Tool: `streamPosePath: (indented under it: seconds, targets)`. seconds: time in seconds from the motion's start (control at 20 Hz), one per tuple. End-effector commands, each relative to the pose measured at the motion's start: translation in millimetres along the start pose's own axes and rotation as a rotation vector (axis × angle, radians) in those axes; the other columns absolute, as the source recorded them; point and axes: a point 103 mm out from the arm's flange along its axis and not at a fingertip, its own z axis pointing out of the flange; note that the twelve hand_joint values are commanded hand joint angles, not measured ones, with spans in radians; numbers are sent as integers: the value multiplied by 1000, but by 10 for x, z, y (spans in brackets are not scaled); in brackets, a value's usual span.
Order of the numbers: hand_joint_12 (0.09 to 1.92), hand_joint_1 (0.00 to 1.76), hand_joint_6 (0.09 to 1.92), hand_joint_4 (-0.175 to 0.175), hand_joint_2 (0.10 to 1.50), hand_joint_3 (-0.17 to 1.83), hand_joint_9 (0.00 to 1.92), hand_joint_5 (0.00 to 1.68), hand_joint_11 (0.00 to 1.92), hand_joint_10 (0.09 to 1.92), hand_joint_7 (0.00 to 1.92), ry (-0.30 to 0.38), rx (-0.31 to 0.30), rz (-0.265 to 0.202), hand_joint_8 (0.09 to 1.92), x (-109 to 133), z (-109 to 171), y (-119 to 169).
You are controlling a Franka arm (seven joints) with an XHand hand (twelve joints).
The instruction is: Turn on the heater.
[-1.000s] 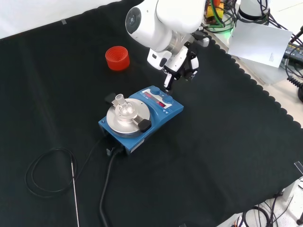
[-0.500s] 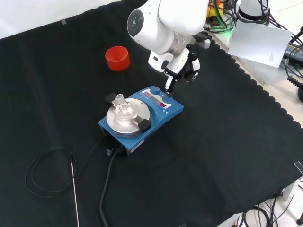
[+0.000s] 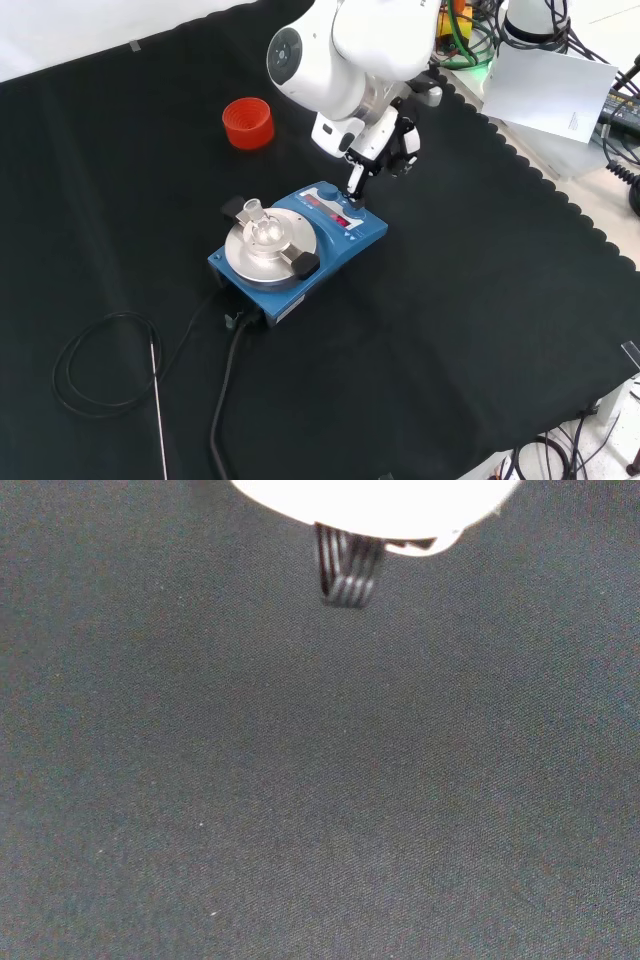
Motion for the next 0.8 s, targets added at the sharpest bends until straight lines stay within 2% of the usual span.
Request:
streamPosePath:
  seconds: [0.05, 0.8]
  targets:
    - [1294, 1402, 586, -32, 662, 1044, 1631, 253, 1175, 1506, 1486, -7, 3, 3, 1612, -15, 7, 23]
    - [1292, 1398, 578, -33, 663, 1046, 1630, 264, 1176, 1504, 1484, 8, 9, 12, 1610, -126, 77, 43]
